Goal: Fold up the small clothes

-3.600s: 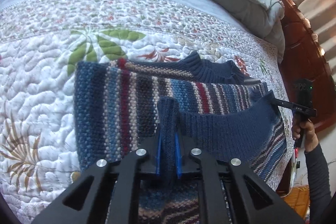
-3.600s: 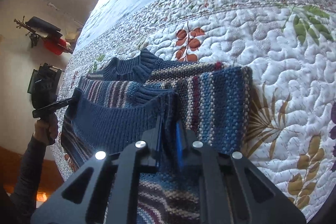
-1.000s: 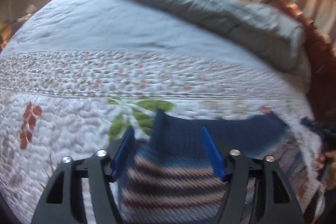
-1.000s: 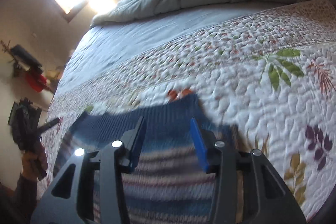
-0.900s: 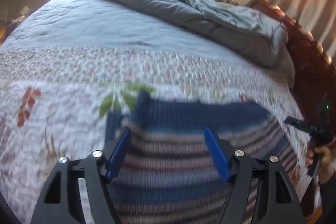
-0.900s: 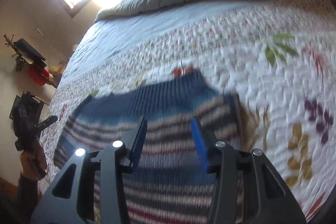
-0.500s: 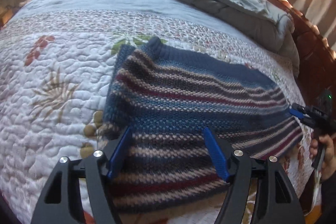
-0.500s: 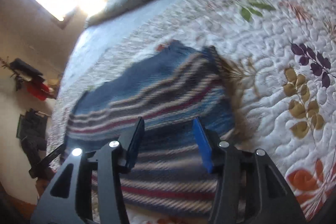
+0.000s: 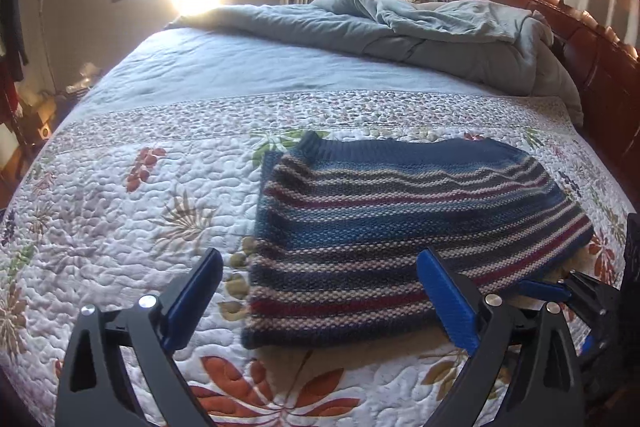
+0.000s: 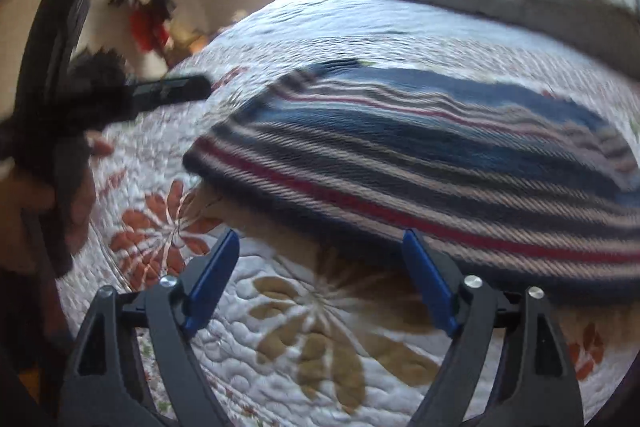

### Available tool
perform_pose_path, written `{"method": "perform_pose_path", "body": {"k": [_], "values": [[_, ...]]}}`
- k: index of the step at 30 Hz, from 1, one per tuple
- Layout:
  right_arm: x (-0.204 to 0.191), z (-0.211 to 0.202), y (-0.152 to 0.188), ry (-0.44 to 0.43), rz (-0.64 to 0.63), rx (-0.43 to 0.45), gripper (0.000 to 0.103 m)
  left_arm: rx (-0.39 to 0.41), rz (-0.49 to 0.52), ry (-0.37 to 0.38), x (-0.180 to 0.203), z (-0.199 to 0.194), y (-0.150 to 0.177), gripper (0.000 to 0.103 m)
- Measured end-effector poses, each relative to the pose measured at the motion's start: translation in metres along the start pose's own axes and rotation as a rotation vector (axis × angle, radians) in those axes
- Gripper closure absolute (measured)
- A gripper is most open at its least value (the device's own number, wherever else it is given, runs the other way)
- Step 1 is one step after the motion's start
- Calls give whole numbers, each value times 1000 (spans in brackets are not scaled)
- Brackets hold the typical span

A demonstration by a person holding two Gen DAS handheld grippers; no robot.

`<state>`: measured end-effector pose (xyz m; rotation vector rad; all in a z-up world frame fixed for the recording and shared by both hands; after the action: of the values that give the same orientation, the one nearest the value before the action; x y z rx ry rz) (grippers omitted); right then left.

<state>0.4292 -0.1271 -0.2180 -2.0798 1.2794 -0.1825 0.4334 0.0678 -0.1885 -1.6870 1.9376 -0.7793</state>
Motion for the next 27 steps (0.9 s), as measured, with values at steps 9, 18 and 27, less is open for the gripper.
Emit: {"method": "perform_pose_path", "body": {"k": [9, 18, 27], "values": [[-86, 56, -1, 171, -424, -7, 13, -91, -67, 90, -69, 36, 10, 4], [-116, 104, -4, 440, -739, 20, 18, -268, -354, 570, -112, 115, -25, 4], [-120, 136, -25, 573, -825, 59, 20, -409, -354, 642, -87, 182, -30, 4]]}}
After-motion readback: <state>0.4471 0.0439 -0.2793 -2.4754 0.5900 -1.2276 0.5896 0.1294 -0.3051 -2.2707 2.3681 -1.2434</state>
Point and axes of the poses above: each gripper's, at about its wrist camera, not at the fingertips, and z roughly the way its jaws point, x to its right, y to its underside, the point moved 7 cm from there along z, roughly the way its jaws point, and after that the axes turned 3 degrees about z, right-handed, at the moved point
